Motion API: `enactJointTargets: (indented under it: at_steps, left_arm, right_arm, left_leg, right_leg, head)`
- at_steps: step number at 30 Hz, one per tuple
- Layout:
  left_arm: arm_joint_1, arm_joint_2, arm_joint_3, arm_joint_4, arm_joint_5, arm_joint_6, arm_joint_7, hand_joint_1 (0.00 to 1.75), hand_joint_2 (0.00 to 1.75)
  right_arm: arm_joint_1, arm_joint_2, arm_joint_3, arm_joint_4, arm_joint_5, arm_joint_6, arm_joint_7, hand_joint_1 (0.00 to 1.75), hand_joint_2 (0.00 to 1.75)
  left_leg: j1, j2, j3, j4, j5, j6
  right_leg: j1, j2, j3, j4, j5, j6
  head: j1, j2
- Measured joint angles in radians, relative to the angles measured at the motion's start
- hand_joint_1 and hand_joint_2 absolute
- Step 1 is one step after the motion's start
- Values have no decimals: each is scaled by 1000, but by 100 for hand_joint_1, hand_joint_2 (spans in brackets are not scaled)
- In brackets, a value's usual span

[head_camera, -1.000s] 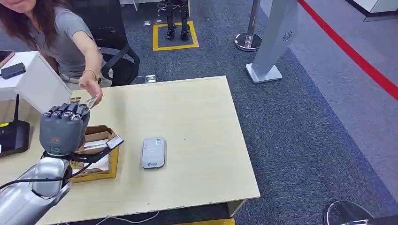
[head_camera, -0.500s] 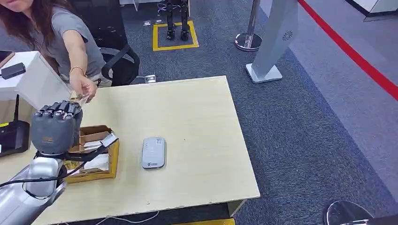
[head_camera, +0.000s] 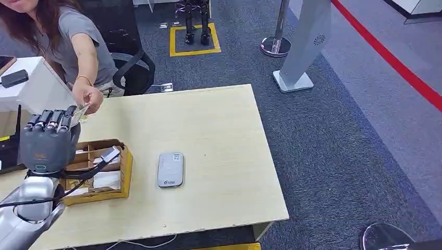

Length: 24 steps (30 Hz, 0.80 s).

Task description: Pass the card to the sensor for recognition and then transmit it.

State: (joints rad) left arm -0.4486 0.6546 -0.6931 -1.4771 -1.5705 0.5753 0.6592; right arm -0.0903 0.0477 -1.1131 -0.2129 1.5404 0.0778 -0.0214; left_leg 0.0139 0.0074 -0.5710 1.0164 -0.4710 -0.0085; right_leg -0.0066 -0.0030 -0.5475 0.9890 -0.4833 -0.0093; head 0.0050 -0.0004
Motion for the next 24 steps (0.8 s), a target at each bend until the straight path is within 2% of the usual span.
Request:
enactJointTargets:
  at_steps: [9, 10, 12, 13, 14, 16, 19, 20, 21, 22, 24]
  left_arm:
    - [-1, 8, 7, -16, 0, -9, 18, 0, 175]
    - [0, 7, 9, -20, 0, -5, 14, 0, 175]
    - [17, 0, 34, -29, 0, 11, -33, 0, 175]
    - [31, -9, 53, -31, 0, 23, -77, 0, 175]
    - [52, -31, 89, -36, 0, 40, -148, 0, 175]
    - [114, -106, 206, -49, 0, 53, -328, 0, 175]
    - [178, -216, 340, -63, 5, 58, -472, 0, 175]
    - [195, -257, 381, -70, 41, 58, -531, 0, 175]
    - [216, -303, 428, -81, 124, 55, -602, 0, 175]
    - [237, -352, 475, -97, 254, 43, -675, 0, 175]
    - [269, -438, 563, -137, 558, -31, -784, 0, 175]
  right_arm:
    - [0, 5, 0, 0, -7, 1, 0, 0, 0]
    - [0, 6, 0, 1, -8, 1, 0, 0, 0]
    - [0, 7, 0, 1, -8, 1, 1, 0, 0]
    - [0, 7, 0, 1, -8, 1, 2, 0, 0]
    - [1, 8, 0, 1, -9, 1, 3, 0, 0]
    - [1, 8, 0, 1, -11, 0, 8, 0, 0]
    - [2, 9, 0, 1, -11, 0, 9, 0, 0]
    - [3, 9, 0, 1, -13, -1, 9, 0, 0]
    - [3, 9, 0, 1, -17, -2, 10, 0, 0]
    - [3, 9, 0, 1, -24, -2, 12, 0, 0]
    - [6, 9, -1, 1, -33, -5, 20, 0, 0]
  left_leg:
    - [0, 0, 0, 0, 0, 0]
    - [0, 0, 0, 0, 0, 0]
    - [0, 0, 0, 0, 0, 0]
    - [0, 1, 0, 0, 0, 0]
    - [0, 1, 0, 0, 0, 0]
    - [-1, 1, 0, 0, 0, 0]
    - [-1, 1, 0, 0, 0, 0]
    - [-1, 1, 0, 0, 0, 0]
    - [-2, 1, 0, 0, 0, 0]
    - [-2, 1, 0, 0, -1, 1]
    - [-1, 2, 0, 0, -1, 1]
  right_leg:
    - [0, 0, 0, 0, 0, 0]
    - [0, 0, 0, 0, 0, 0]
    - [0, 0, 0, 0, 0, 0]
    - [0, 1, 0, 0, 0, 0]
    - [0, 1, 0, 0, 0, 0]
    - [0, 1, -1, 0, 0, 0]
    - [-1, 1, -1, -1, 0, 0]
    - [-1, 1, -1, -1, 0, 0]
    - [-1, 1, -1, -1, 0, 0]
    - [-1, 1, -1, -1, 0, 0]
    - [-1, 1, -1, -1, 0, 0]
  head:
    - [0, 0]
    - [0, 0]
    - [0, 0]
    - [0, 0]
    - [0, 0]
    - [0, 0]
    - [-1, 0]
    - [0, 0]
    - [-1, 0]
    - [-1, 0]
    - [-1, 0]
